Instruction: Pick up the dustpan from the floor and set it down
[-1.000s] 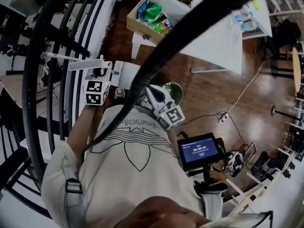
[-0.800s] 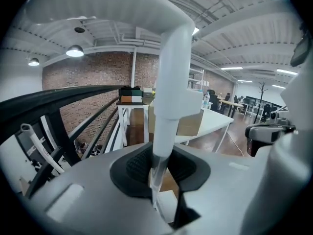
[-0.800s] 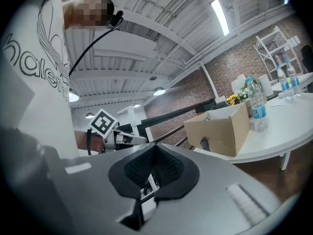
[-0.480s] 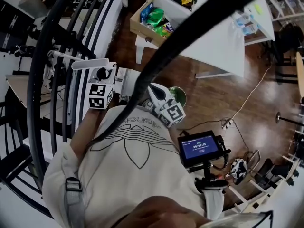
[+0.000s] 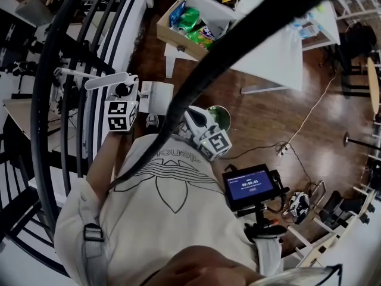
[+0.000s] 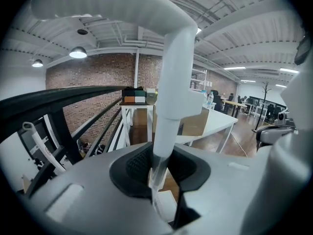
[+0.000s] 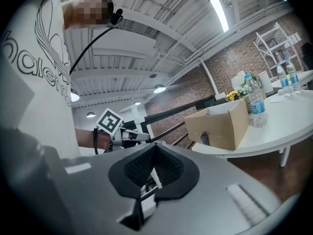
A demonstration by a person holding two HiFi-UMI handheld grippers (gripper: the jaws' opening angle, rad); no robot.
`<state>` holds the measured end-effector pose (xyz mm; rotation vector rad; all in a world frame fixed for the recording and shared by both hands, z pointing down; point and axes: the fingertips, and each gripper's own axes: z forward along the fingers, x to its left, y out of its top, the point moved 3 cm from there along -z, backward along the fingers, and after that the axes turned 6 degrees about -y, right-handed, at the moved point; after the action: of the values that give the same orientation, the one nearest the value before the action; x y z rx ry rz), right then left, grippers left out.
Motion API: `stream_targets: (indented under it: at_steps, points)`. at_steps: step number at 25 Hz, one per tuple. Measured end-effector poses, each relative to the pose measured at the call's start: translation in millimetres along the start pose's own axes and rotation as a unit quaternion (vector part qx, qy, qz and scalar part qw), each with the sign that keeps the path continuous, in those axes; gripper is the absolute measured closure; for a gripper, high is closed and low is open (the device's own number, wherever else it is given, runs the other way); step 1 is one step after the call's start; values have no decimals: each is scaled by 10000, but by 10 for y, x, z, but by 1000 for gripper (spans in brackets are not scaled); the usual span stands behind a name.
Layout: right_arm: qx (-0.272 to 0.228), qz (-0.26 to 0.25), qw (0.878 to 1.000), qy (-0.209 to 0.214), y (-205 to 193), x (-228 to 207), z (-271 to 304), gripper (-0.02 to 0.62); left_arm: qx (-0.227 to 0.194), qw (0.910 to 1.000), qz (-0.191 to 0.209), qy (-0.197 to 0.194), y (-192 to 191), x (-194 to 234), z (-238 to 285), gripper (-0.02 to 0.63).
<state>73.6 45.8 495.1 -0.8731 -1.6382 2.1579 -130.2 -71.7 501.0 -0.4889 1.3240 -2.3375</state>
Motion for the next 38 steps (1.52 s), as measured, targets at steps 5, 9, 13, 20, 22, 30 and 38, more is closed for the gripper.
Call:
stream_targets:
  at_steps: [5, 9, 13, 20, 22, 30, 38]
  points:
    - [335, 254, 9991, -69, -90, 88, -36, 594, 75, 9999, 22, -95, -235, 132, 318, 506]
    - [734, 400, 9965, -85, -268, 178, -41, 594, 268, 9996, -16, -53, -529, 320, 696, 506]
    - [1035, 503, 9932, -155, -473, 311, -89, 594, 373, 9992, -58, -110, -856, 471, 1031, 506]
    - [1294, 690, 9879, -514, -667, 310, -222, 594, 783, 9962, 115, -366, -1286, 568, 1386, 503]
    - [1293, 645, 9880, -543, -689, 301, -234, 594, 906, 9947, 177, -446, -1404, 578, 1444, 502]
    - [1055, 597, 9907, -615, -572, 227, -204, 594, 1006, 9940, 425, -79, -1362, 737, 1283, 438]
    - [393, 296, 9972, -559, -275, 83, -103, 594, 946, 9938, 578, 99, -1439, 364, 564, 450]
